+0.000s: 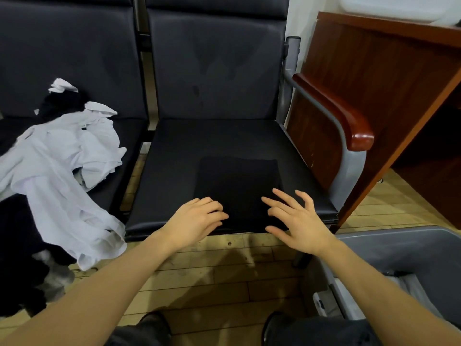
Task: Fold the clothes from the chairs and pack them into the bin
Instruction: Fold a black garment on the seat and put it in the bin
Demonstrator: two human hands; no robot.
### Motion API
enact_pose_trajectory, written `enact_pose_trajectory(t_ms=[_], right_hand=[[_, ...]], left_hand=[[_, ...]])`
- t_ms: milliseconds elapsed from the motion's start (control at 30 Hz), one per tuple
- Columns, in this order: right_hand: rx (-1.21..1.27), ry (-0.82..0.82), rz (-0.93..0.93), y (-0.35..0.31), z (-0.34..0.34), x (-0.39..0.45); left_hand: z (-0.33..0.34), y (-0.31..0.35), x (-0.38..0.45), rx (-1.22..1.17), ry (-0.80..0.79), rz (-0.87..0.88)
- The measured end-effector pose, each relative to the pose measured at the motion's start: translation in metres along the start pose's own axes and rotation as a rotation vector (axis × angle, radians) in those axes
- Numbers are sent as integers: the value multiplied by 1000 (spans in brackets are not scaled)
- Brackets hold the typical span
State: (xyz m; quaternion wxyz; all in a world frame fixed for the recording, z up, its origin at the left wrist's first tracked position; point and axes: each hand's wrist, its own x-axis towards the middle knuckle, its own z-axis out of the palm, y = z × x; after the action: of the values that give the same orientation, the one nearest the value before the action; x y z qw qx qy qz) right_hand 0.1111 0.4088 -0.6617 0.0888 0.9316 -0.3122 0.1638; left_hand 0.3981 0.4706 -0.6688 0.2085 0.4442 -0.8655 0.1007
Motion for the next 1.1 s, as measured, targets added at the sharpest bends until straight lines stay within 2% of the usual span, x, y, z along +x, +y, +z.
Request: enact_pose_trajectory(t_ms=[167,300,400,500,600,700,767,867,967,1100], right_hand=[[-98,-141,78,-7,-1,2],[-159,-134,233,-15,2,-2],[-221,-102,209,-18,2,-2],[-255,-22,241,-15,-1,-6],[-290,78,336,-14,-5,-6],[-269,135,379,-12,-5,1],[-164,147,446,-7,-5,12],[91,32,623,10,-4,36],[196,-109,739,28,3,59],[260,-214,763,33,20,86]], left_hand=[[0,2,3,4,-8,-13],[1,3,3,-7,-16,-53],[-1,9,5,-54,-28,-111],[-7,14,14,-127,11,-222],[-8,13,25,-48,41,-334],[-7,10,38,-26,-13,-540],[-7,8,47,-11,-16,-678],[-6,1,61,-7,-49,-912],[1,-13,71,-68,-145,-1071],[16,-24,78,-57,-168,-1041]])
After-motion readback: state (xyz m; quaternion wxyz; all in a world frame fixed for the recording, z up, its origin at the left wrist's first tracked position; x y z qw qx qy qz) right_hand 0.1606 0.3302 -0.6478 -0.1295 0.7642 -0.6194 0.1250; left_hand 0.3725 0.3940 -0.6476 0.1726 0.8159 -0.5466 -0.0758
